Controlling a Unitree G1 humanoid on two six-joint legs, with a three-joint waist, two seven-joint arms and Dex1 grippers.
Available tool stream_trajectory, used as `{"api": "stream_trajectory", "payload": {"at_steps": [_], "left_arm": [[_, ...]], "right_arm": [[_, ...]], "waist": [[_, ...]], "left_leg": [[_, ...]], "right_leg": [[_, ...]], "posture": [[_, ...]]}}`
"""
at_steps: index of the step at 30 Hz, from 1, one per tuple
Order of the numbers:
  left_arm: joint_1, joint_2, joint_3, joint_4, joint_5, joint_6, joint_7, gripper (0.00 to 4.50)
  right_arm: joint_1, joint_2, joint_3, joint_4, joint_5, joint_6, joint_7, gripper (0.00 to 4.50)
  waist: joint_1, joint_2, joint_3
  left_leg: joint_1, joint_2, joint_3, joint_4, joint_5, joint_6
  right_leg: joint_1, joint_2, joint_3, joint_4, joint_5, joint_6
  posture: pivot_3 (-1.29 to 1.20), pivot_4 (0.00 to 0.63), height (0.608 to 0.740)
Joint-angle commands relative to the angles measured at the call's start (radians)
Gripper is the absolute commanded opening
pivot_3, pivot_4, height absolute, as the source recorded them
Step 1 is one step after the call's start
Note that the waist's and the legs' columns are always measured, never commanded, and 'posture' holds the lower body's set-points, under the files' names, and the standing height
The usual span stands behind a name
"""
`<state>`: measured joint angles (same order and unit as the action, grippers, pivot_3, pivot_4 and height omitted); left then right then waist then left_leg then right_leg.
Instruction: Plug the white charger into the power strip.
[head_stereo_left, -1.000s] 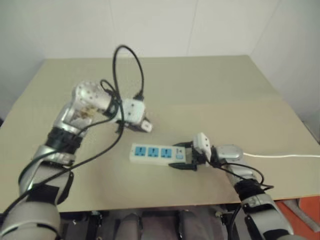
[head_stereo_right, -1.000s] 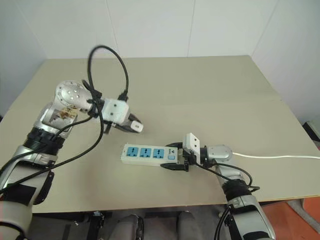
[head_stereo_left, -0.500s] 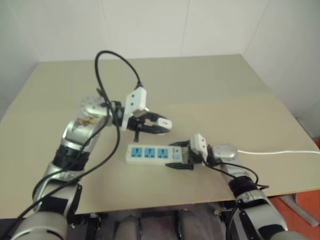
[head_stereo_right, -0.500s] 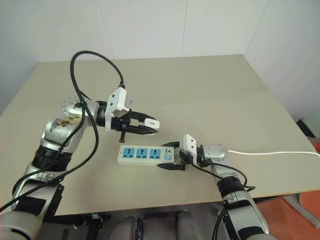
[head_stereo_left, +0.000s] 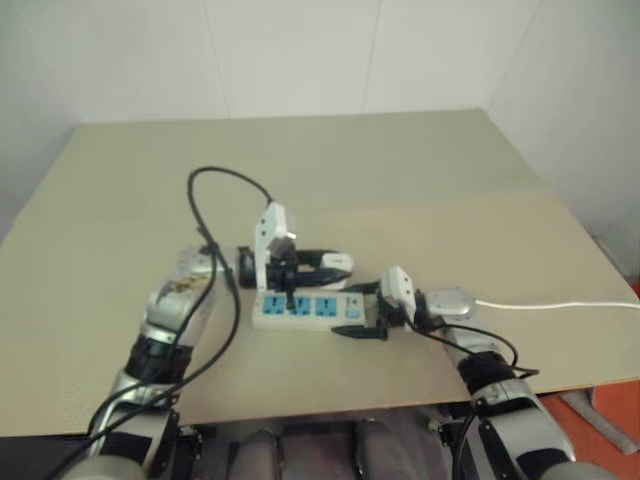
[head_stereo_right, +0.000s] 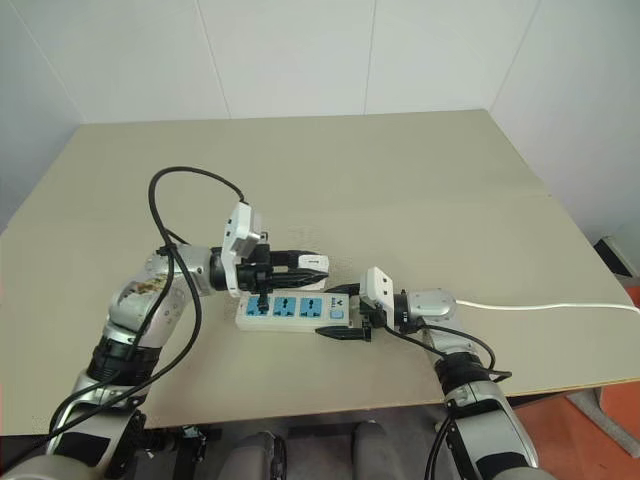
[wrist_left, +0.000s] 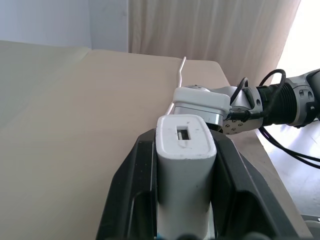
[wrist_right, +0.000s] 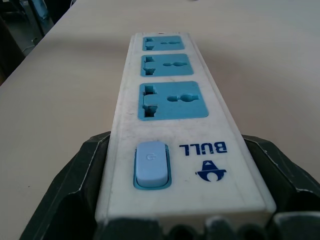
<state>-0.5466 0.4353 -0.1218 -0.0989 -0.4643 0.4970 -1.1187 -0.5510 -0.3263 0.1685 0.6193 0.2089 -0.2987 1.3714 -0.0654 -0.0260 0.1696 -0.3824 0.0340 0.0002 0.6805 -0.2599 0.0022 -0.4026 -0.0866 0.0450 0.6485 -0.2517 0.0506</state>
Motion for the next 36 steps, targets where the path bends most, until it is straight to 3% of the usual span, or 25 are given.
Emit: {"api": "stream_trajectory", "payload": {"at_steps": [1,10,25,36], "left_arm": [[0.015,0.006,0.021,-0.002,-0.034,-0.035,-0.037,1.01],[0.067,0.02,-0.022,0.178,0.031,-0.292,-0.237,1.01],[0.038,-0.085,-0.036,0.288,0.062,-0.364,-0.203,1.01],[-0.004,-0.083,-0.048,0.389,0.09,-0.407,-0.258,1.01]], "right_arm": [[0.004,0.003,0.02,0.018,-0.016,0.016,0.01,3.44],[-0.004,0.0,0.017,0.018,-0.016,0.025,0.005,3.44],[0.0,-0.01,0.01,-0.003,-0.015,0.044,-0.009,3.44],[-0.001,0.007,0.011,-0.013,-0.013,0.047,-0.033,3.44]], "waist": [[0.001,0.0,0.0],[0.002,0.0,0.0],[0.003,0.0,-0.001],[0.001,0.0,-0.001]], "left_leg": [[0.0,0.0,0.0,0.0,0.0,0.0],[0.001,0.0,0.0,-0.001,0.0,0.0],[0.001,0.0,0.0,-0.001,0.0,0.0],[0.002,0.0,0.0,-0.001,0.0,0.0]], "right_leg": [[0.0,0.0,0.0,0.0,0.0,0.0],[0.001,0.0,0.0,-0.001,0.0,0.0],[0.001,0.0,0.0,-0.001,0.0,0.0],[0.001,0.0,0.0,-0.001,0.0,0.0]], "posture": [[0.0,0.15,0.74],[0.0,0.15,0.74],[0.0,0.15,0.74],[0.0,0.15,0.74]]}}
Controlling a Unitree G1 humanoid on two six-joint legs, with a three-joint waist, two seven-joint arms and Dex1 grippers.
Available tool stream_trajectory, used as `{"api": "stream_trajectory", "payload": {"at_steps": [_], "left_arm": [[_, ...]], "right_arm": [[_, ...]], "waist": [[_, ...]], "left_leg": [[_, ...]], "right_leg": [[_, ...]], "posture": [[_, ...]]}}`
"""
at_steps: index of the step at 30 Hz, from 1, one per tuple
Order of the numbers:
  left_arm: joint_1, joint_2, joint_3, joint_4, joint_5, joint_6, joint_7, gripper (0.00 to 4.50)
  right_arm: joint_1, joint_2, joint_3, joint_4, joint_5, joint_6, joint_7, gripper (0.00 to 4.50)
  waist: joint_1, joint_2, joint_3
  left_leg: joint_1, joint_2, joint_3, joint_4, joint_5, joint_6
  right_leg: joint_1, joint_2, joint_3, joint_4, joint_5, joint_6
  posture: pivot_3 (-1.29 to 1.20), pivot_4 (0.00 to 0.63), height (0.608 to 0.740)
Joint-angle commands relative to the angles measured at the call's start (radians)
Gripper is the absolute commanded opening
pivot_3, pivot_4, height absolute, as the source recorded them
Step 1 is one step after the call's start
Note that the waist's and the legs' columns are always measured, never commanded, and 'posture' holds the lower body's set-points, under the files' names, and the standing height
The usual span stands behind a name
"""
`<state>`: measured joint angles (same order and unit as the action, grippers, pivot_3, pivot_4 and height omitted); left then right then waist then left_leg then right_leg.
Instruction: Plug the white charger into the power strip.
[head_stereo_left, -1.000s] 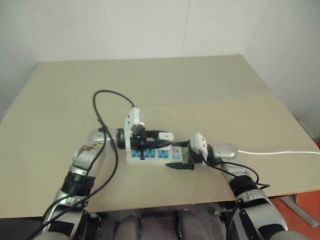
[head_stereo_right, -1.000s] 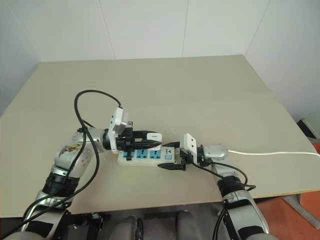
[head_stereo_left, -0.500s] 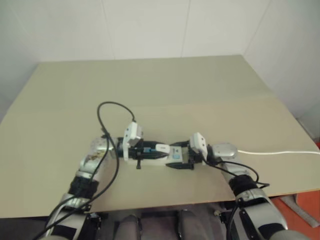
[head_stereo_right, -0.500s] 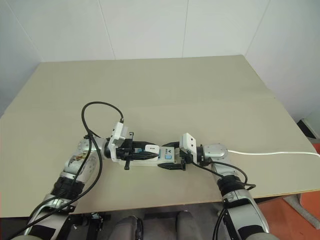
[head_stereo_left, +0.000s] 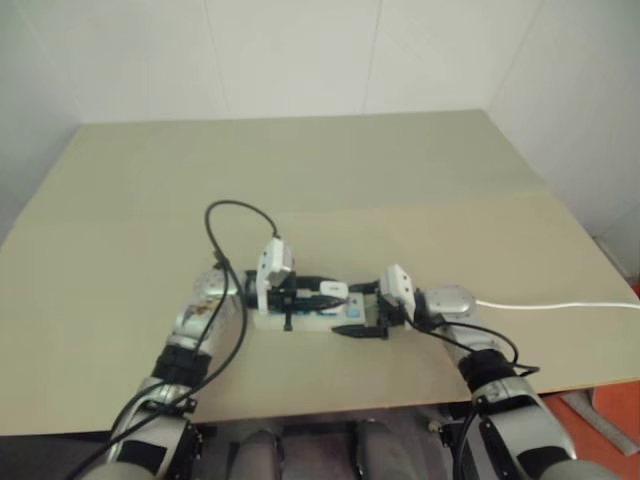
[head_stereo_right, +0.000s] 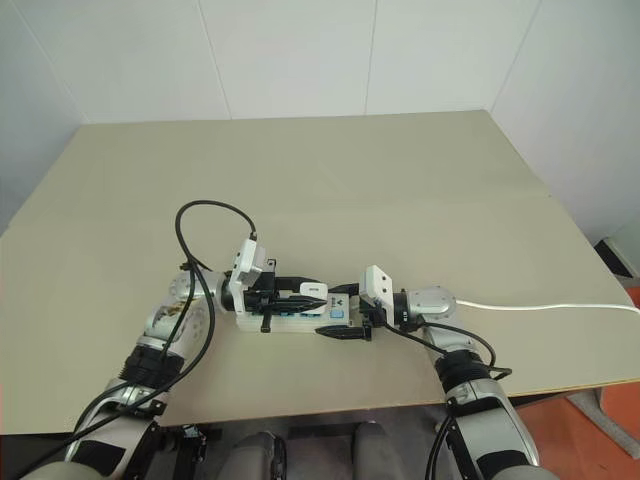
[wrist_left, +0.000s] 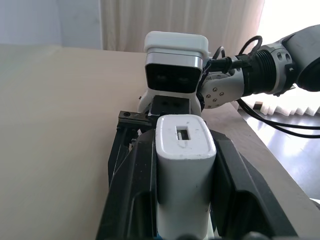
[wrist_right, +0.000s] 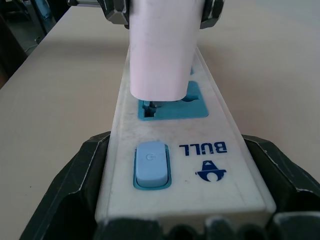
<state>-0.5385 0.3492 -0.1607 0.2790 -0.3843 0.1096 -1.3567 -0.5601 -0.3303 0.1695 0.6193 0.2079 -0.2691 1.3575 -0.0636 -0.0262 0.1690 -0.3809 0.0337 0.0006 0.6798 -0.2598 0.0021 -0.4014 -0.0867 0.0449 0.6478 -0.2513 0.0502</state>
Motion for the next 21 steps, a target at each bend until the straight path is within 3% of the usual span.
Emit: {"api": "stream_trajectory", "payload": {"at_steps": [1,21], "left_arm": [[-0.013,0.002,-0.012,0.014,0.009,-0.018,-0.028,1.01],[-0.008,0.061,-0.001,0.117,0.055,-0.054,-0.081,1.01]], "right_arm": [[0.008,0.012,0.01,-0.015,-0.012,0.019,-0.021,3.44],[0.007,-0.002,0.009,-0.022,-0.01,0.03,-0.029,3.44]], "waist": [[-0.001,0.0,0.0],[-0.007,0.0,0.0]], "left_leg": [[0.0,0.0,0.0,0.0,0.0,0.0],[0.001,0.0,0.0,-0.001,0.0,0.0]], "right_leg": [[0.0,0.0,0.0,0.0,0.0,0.0],[0.0,0.0,0.0,0.0,0.0,0.0]], "posture": [[0.0,0.15,0.74],[0.0,0.15,0.74]]}}
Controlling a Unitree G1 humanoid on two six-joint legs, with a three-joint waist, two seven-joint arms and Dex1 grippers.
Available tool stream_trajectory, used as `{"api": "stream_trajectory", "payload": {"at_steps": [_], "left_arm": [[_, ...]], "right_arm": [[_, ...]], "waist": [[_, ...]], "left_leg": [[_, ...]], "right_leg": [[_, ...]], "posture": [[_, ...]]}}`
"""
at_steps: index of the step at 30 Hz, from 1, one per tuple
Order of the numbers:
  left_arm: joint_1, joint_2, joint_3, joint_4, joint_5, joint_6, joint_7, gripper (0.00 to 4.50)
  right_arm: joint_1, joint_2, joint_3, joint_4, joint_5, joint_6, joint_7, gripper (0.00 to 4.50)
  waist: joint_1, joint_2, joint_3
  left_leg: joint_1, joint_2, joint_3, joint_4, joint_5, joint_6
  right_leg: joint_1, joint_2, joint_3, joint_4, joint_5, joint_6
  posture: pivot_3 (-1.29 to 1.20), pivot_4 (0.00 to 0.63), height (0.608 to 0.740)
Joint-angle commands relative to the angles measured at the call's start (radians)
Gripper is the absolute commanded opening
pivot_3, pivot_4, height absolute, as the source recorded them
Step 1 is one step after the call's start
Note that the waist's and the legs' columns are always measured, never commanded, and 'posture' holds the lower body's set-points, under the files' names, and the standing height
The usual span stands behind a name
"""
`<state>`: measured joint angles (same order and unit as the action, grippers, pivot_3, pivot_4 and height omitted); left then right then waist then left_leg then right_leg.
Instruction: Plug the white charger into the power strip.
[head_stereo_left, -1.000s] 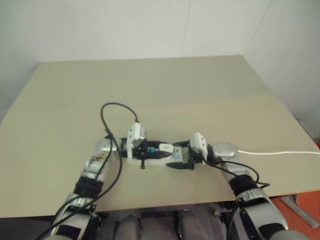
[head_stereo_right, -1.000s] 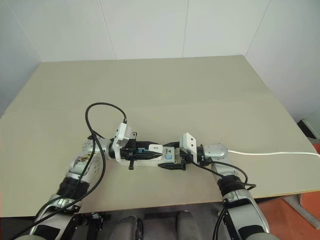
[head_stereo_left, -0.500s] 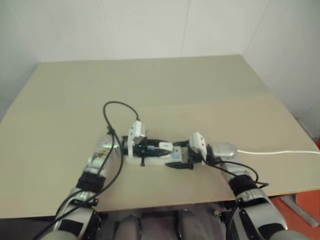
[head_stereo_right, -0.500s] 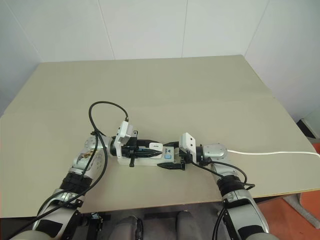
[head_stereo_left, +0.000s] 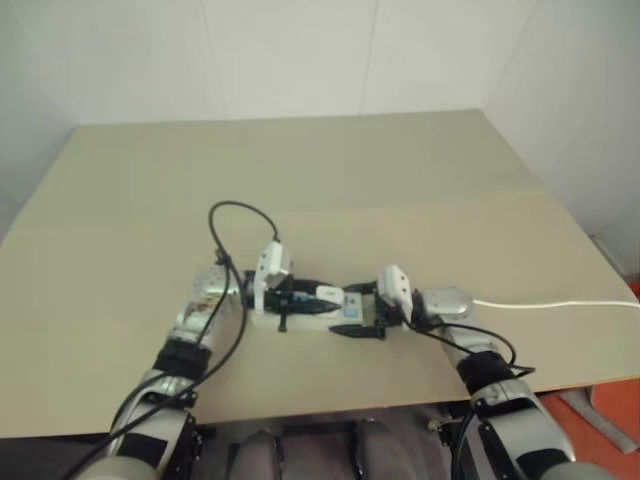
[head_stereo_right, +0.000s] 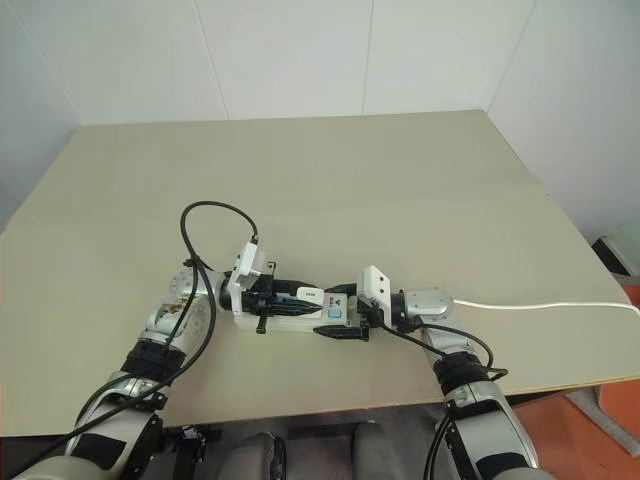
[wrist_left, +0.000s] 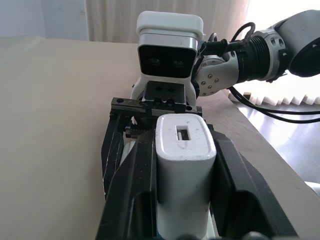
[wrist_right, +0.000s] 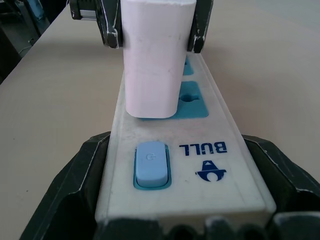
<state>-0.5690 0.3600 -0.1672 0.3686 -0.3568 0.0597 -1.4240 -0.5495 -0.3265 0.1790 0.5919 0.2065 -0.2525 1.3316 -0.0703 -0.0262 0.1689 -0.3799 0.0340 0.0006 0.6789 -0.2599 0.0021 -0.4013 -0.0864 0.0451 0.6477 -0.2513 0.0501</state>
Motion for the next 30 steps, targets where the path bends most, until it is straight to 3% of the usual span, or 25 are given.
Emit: {"api": "stream_trajectory", "payload": {"at_steps": [1,18,30], "left_arm": [[0.026,0.057,0.007,0.025,0.027,-0.003,-0.017,1.01],[0.06,0.162,-0.031,0.078,0.07,-0.072,-0.068,1.01],[0.082,0.106,-0.074,0.042,0.078,-0.096,0.004,1.01]], "right_arm": [[-0.003,-0.007,0.0,0.006,-0.009,0.012,-0.003,3.44],[-0.021,-0.018,0.013,0.017,0.003,0.009,0.004,3.44],[-0.022,-0.019,0.015,0.02,0.003,0.011,0.002,3.44]], "waist": [[-0.001,0.0,0.0],[-0.003,0.0,-0.001],[0.003,0.0,-0.001]], "left_leg": [[0.0,0.0,0.0,0.0,0.0,0.0],[0.002,0.001,0.0,-0.002,0.0,0.0],[0.011,0.001,0.0,-0.002,0.0,0.0]], "right_leg": [[0.0,0.0,0.0,0.0,0.0,0.0],[0.0,0.001,0.001,0.0,0.0,0.0],[0.011,0.001,0.001,-0.002,0.0,0.0]], "posture": [[0.0,0.15,0.74],[0.0,0.15,0.74],[0.0,0.15,0.74]]}}
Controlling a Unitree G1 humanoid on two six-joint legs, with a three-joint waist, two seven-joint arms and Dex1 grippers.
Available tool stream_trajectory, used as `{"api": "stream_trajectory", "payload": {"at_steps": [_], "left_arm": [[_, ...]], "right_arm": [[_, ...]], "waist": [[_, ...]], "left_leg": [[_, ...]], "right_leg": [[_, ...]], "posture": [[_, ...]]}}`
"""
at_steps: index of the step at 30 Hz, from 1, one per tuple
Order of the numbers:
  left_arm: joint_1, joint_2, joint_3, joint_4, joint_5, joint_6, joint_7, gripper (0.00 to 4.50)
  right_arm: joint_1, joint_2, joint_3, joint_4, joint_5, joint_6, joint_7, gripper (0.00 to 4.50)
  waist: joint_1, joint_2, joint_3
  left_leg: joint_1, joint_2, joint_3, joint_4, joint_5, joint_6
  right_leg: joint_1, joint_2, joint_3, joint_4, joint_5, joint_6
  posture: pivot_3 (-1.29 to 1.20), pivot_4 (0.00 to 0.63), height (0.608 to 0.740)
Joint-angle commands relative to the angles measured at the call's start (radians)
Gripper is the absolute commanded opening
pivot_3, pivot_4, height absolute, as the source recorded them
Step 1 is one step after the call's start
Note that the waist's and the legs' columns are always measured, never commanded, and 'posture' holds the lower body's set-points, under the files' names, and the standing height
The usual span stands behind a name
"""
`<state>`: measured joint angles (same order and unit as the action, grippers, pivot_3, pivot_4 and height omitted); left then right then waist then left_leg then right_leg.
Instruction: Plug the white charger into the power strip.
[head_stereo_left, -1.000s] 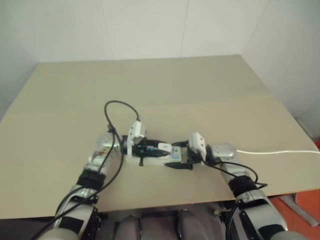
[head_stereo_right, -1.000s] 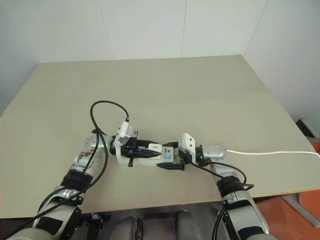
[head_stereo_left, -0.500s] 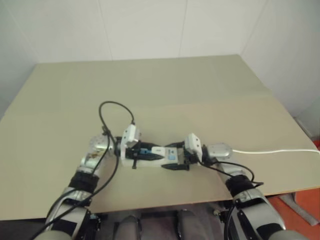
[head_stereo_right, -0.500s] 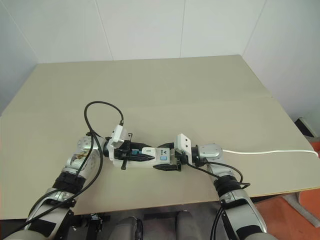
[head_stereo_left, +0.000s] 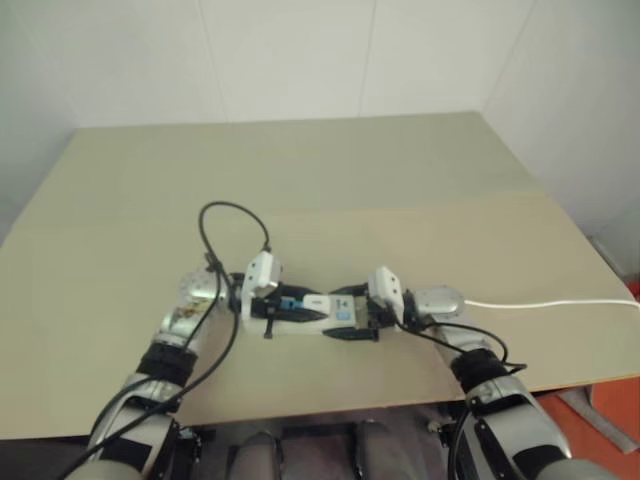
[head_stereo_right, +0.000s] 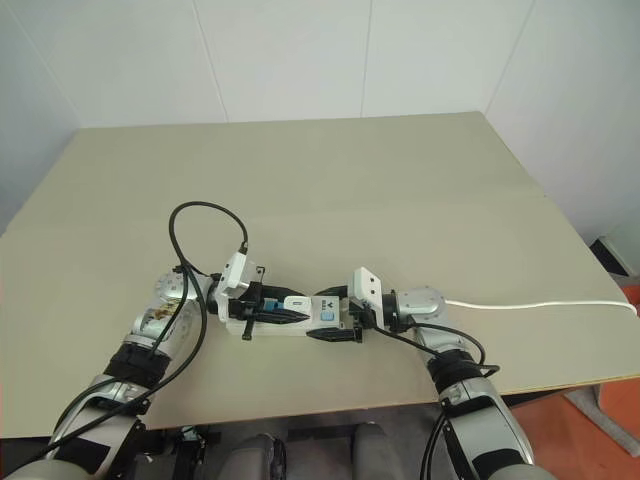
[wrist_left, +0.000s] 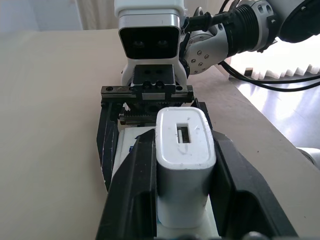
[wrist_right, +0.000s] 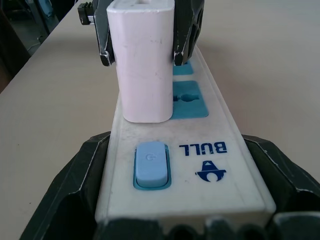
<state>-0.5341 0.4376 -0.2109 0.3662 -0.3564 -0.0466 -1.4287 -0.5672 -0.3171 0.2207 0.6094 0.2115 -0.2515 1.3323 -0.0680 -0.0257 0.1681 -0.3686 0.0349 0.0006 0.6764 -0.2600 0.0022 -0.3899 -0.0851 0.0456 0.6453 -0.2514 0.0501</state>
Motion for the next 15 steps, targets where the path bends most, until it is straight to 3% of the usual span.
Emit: {"api": "stream_trajectory", "payload": {"at_steps": [1,15], "left_arm": [[0.049,0.029,-0.031,0.043,0.076,0.011,0.012,1.01],[0.063,0.048,-0.025,0.04,0.071,0.021,0.016,1.01]], "right_arm": [[-0.004,-0.028,-0.026,0.002,-0.001,0.01,0.001,3.44],[-0.009,-0.029,-0.025,0.009,-0.004,0.009,0.001,3.44]], "waist": [[0.001,0.0,0.0],[0.002,0.001,-0.001]], "left_leg": [[0.0,0.0,0.0,0.0,0.0,0.0],[0.0,0.0,0.0,0.0,0.0,0.0]], "right_leg": [[0.0,0.0,0.0,0.0,0.0,0.0],[0.001,0.0,0.0,0.0,0.0,0.0]], "posture": [[0.0,0.15,0.74],[0.0,0.15,0.74]]}}
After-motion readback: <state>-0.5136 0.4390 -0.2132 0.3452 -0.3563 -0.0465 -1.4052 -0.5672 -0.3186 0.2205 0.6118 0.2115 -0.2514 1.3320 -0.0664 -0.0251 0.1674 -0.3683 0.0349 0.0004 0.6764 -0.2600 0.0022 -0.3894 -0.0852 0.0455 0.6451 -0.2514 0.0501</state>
